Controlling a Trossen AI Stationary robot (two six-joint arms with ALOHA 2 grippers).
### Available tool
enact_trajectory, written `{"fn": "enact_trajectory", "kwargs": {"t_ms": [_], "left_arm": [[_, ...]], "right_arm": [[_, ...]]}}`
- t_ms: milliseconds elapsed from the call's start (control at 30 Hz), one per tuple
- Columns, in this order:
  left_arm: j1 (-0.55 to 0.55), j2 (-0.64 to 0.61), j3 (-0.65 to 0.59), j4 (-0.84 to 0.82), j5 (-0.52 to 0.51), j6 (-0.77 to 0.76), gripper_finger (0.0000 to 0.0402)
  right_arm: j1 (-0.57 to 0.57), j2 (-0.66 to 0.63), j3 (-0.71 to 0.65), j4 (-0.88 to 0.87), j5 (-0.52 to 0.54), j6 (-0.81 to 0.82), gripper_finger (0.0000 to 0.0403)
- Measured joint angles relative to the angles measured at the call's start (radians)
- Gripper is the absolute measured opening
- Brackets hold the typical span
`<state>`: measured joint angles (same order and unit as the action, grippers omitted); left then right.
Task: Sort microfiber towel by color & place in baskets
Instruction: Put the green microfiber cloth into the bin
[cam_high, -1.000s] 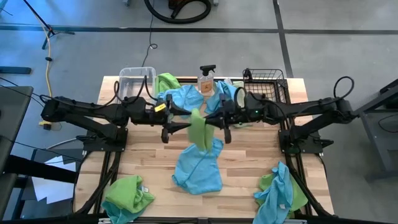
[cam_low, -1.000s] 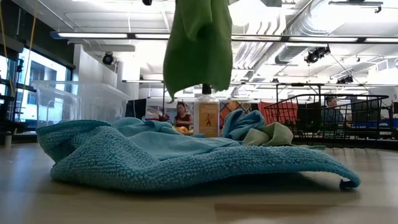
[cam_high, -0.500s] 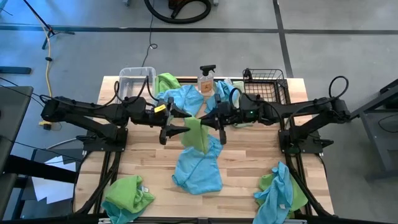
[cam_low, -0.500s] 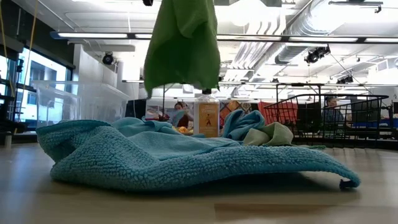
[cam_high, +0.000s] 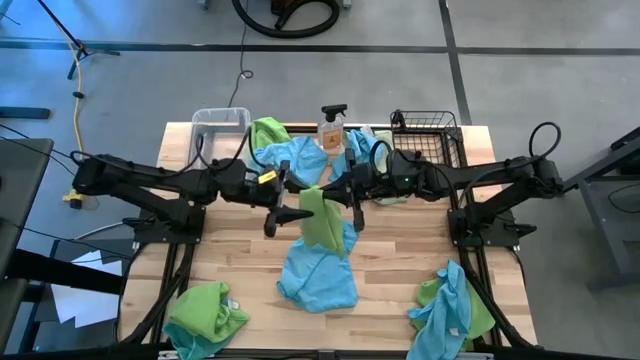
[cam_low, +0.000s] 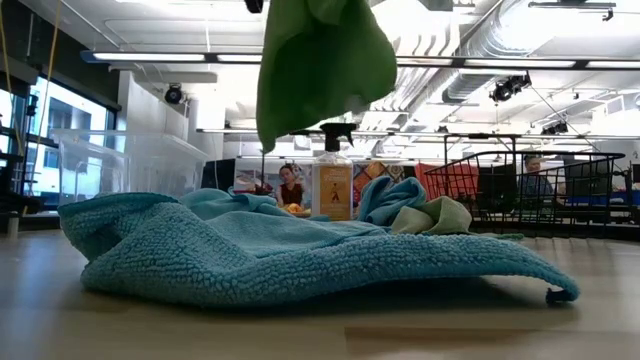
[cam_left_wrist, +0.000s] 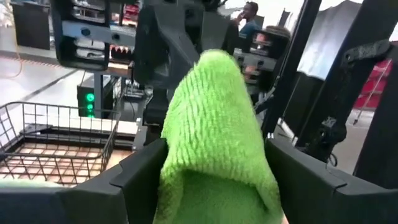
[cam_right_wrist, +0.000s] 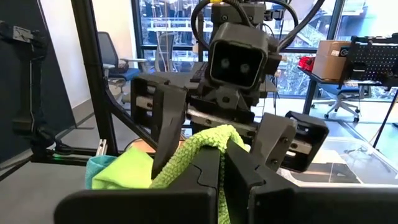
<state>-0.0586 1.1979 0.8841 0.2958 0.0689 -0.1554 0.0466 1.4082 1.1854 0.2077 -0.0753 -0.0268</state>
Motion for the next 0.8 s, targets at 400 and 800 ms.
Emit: {"fn": "enact_trajectory", "kwargs": {"t_ms": [400, 800], "left_arm": [[0.0, 0.007, 0.0, 0.034, -0.004, 0.027, 0.0054], [0.0, 0.004, 0.0, 0.022, -0.028, 0.037, 0.0004]], "right_arm": [[0.0, 0.0, 0.0, 0.002, 0.0, 0.001, 0.0], [0.0, -0.002, 0.0, -0.001, 0.015, 0.059, 0.0019]]}}
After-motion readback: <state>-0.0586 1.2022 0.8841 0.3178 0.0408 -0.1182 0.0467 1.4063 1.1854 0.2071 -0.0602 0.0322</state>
